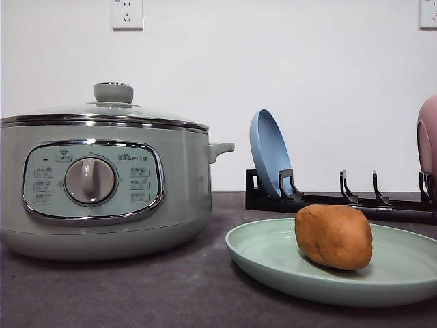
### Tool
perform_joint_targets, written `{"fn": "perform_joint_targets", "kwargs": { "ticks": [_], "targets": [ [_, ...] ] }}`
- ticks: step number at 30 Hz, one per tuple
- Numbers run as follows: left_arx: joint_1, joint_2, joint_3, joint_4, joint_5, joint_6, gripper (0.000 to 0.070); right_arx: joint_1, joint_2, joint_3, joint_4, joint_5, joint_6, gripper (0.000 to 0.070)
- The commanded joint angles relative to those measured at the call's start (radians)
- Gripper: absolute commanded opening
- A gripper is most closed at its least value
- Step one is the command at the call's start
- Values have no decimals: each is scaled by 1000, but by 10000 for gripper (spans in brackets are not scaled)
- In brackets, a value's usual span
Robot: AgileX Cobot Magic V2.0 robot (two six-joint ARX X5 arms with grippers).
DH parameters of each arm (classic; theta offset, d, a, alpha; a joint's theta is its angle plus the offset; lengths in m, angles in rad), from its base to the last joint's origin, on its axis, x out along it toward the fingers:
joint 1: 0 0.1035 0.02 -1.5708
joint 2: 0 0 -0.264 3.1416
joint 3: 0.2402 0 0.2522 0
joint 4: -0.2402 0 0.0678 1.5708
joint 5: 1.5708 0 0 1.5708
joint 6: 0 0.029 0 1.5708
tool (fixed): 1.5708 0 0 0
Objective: Transfer potato from steamer to green plate
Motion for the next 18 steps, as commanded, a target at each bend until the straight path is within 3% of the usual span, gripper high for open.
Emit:
{"fn": "perform_joint_targets", "kwargs": {
  "ticks": [1,18],
  "targets": [
    [3,-2,-21,-7,-2,-5,0,0,-3,-5,8,1,3,0],
    [3,-2,-21,-7,-2,-5,0,0,-3,-5,8,1,3,0]
  ]
}}
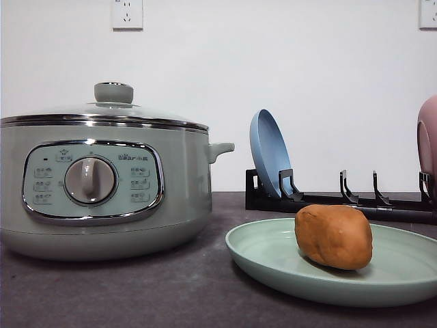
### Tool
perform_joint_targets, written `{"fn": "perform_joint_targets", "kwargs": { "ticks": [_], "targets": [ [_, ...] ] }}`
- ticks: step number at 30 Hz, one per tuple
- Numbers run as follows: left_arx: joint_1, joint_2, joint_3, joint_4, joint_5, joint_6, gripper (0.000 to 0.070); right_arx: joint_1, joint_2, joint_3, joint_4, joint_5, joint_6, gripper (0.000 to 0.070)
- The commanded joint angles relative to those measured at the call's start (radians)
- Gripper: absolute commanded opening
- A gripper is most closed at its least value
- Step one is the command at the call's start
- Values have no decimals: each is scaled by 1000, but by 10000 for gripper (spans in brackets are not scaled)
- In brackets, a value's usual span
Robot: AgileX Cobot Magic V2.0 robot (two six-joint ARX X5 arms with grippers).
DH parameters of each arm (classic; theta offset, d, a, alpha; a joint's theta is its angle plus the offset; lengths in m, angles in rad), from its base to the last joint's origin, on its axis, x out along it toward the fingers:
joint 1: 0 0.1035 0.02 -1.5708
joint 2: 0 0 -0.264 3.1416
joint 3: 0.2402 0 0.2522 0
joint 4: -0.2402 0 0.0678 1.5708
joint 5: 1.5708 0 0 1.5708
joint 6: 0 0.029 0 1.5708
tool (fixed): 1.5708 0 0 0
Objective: Transfer potato from steamer to green plate
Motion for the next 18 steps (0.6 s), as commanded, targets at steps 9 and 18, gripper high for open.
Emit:
{"fn": "perform_joint_targets", "kwargs": {
  "ticks": [9,18],
  "targets": [
    [3,-2,-21,-7,-2,-5,0,0,-3,-5,8,1,3,0],
    [3,-2,-21,-7,-2,-5,0,0,-3,-5,8,1,3,0]
  ]
}}
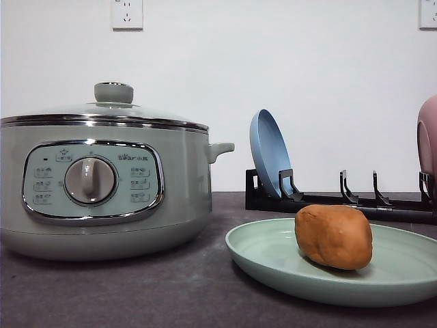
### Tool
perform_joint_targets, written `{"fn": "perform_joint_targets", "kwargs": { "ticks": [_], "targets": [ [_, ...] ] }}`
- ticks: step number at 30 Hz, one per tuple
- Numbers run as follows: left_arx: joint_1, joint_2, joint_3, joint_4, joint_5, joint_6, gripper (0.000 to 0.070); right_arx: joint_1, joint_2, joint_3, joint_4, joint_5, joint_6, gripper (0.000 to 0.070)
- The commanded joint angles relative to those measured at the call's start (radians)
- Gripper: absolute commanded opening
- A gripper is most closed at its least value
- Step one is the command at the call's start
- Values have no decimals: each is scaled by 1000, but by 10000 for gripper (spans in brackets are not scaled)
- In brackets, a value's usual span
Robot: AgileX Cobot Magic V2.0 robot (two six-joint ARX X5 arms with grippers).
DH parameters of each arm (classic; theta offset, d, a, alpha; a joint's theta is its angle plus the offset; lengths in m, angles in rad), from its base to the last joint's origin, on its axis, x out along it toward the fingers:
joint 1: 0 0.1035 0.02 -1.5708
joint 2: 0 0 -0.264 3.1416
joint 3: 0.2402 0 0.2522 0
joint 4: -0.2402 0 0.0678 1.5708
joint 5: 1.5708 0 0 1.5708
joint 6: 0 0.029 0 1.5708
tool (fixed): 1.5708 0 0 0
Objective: Transfer potato from steamer to green plate
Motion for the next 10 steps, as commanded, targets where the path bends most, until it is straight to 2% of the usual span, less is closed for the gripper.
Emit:
{"fn": "perform_joint_targets", "kwargs": {
  "ticks": [1,10],
  "targets": [
    [3,-2,-21,-7,-2,-5,0,0,-3,-5,8,1,3,0],
    [3,-2,-21,-7,-2,-5,0,0,-3,-5,8,1,3,0]
  ]
}}
